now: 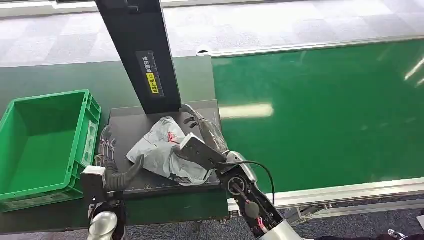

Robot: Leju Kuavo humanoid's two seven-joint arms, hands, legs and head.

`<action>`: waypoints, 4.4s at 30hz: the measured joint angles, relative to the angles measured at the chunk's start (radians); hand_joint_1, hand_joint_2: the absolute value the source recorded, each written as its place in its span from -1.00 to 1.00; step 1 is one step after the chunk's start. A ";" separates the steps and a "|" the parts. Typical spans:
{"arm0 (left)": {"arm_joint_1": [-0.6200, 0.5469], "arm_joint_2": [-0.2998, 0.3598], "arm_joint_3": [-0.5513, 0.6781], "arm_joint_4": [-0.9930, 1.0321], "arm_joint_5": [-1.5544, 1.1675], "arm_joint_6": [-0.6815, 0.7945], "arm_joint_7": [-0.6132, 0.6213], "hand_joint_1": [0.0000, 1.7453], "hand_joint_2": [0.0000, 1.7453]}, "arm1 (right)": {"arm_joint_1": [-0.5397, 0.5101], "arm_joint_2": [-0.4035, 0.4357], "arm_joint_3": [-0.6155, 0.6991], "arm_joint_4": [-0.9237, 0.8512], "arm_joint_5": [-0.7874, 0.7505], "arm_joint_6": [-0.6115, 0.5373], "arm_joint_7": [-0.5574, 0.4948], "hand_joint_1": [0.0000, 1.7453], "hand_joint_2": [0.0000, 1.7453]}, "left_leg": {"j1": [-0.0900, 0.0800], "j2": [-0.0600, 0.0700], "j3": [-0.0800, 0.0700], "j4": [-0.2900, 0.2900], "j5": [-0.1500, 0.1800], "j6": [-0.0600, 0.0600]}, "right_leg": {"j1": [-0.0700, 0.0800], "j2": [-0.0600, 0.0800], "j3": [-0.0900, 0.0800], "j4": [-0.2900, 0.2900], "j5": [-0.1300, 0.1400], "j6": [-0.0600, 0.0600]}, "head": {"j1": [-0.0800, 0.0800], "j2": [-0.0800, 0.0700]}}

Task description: Moved the parcel from conveyor to table for the left to box.

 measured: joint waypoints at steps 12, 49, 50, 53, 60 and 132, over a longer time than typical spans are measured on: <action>0.013 0.014 -0.024 -0.004 -0.218 -0.013 -0.001 -1.00 1.00 | 0.121 -0.072 -0.118 -0.219 -0.299 0.105 -0.099 -1.00 1.00 | 0.000 0.000 0.000 0.000 0.000 0.000 | 0.000 0.000 0.000 0.000 0.000 0.000 | 0.000 0.000; -0.307 0.026 -0.291 0.548 -1.049 -0.031 0.267 1.00 1.00 | 0.365 -0.131 -0.411 -0.613 -0.341 0.073 -0.177 -1.00 1.00 | -0.002 -0.006 0.029 -0.001 -0.003 0.000 | -0.002 -0.007 0.033 -0.002 -0.005 0.000 | 0.000 0.000; -0.308 0.024 -0.291 0.551 -1.049 -0.023 0.264 1.00 1.00 | 0.365 -0.131 -0.411 -0.616 -0.340 0.072 -0.178 -1.00 1.00 | -0.002 -0.006 0.028 -0.001 -0.002 0.000 | -0.002 -0.007 0.032 -0.002 -0.004 0.000 | 0.000 0.000; -0.305 0.026 -0.290 0.552 -1.033 0.022 0.248 1.00 1.00 | 0.372 -0.131 -0.416 -0.624 -0.338 0.070 -0.178 -1.00 1.00 | -0.002 -0.006 0.028 -0.001 -0.003 0.000 | -0.002 -0.007 0.032 -0.001 -0.004 0.000 | 0.000 0.000; -0.252 0.048 -0.258 0.457 -0.929 0.101 0.222 1.00 1.00 | 0.413 -0.131 -0.434 -0.631 -0.336 0.048 -0.184 -1.00 1.00 | -0.001 -0.005 0.020 -0.001 -0.003 0.000 | -0.001 -0.006 0.022 -0.001 -0.004 -0.001 | 0.000 0.000; -0.823 0.427 0.576 0.854 -1.093 0.433 0.361 -1.00 1.00 | 0.447 -0.147 -0.361 -0.623 -0.400 -0.078 -0.171 -1.00 1.00 | 0.004 0.001 -0.002 0.000 0.004 -0.006 | 0.005 0.001 -0.003 0.001 0.002 -0.008 | 0.000 0.000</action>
